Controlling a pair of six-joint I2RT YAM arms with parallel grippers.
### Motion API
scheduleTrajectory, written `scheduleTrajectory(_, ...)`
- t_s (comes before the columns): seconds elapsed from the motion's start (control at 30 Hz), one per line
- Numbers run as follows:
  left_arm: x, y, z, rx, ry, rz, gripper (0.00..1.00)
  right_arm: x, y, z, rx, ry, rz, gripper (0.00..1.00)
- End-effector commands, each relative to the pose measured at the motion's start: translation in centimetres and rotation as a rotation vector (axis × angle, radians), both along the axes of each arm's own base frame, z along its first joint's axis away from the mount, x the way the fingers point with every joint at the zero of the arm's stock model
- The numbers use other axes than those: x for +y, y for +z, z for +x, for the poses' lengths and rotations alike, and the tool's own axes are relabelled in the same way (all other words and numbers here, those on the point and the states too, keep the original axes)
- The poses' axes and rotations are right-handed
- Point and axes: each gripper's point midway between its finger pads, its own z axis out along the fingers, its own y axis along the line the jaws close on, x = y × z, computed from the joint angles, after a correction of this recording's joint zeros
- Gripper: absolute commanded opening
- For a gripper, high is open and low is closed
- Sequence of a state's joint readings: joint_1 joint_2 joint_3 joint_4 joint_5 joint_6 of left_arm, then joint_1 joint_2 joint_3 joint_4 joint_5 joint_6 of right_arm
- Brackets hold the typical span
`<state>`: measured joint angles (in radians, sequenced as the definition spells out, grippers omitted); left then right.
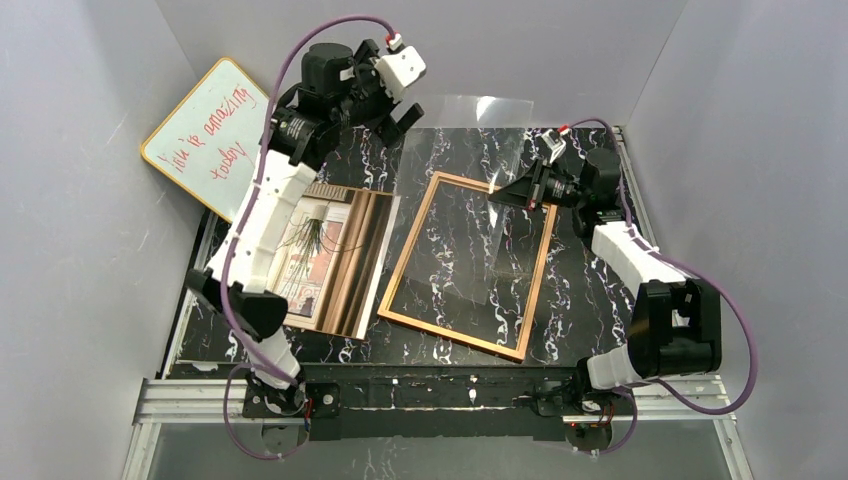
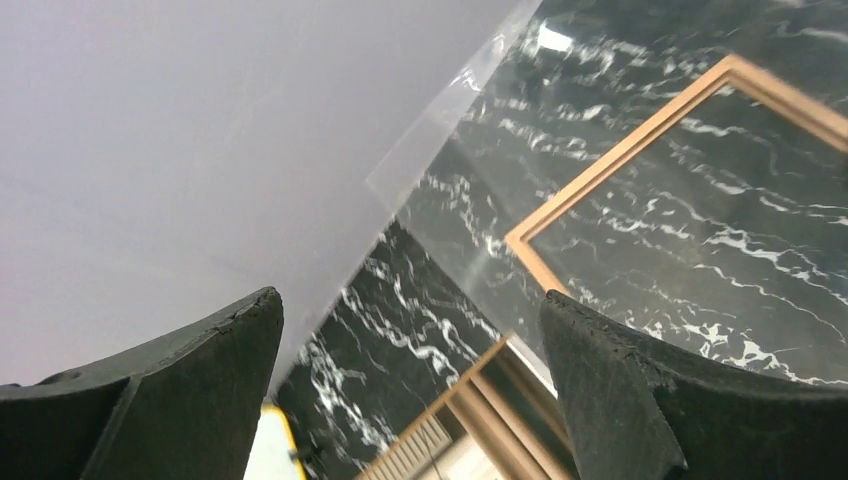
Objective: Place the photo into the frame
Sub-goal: Place the photo frame item in the photo frame.
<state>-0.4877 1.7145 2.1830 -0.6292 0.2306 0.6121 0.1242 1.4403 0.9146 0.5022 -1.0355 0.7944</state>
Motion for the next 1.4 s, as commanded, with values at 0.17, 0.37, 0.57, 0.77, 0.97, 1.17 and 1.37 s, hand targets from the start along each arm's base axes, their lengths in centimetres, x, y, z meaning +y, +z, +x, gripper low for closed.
scheduleTrajectory(0.17,5.1,-16.7,1.7,0.523,0.225,0.081,0.98,-2.6,-7.0,-4.6,0.5,-0.095,-0.11,0.01)
scheduleTrajectory(0.37,4.7,-24.9,-1.5,0.741,0.181,0.116,0.98,-4.3,-9.0,-4.9,0.506,-0.15,-0.115,0.01)
scheduleTrajectory(0.57,4.1,-29.5,-3.4,0.845,0.139,0.108,0.98,-5.6,-10.3,-5.0,0.532,-0.165,-0.133,0.01)
scheduleTrajectory(0.77,3.3,-33.2,-4.6,0.969,0.111,0.097,0.98,-6.4,-9.9,-4.0,0.337,-0.21,-0.21,0.01)
scheduleTrajectory(0.97,2.6,-35.3,-4.2,1.025,0.112,0.092,0.95,-6.5,-9.5,-3.0,0.273,-0.218,-0.207,0.01)
scheduleTrajectory(1.17,1.9,-36.9,-3.5,1.062,0.111,0.076,0.9,-6.7,-11.2,-2.2,0.33,-0.219,-0.238,0.01)
scheduleTrajectory(1.37,1.1,-36.5,-2.8,1.06,0.065,0.066,0.87,-7.2,-13.1,-1.8,0.409,-0.187,-0.31,0.01)
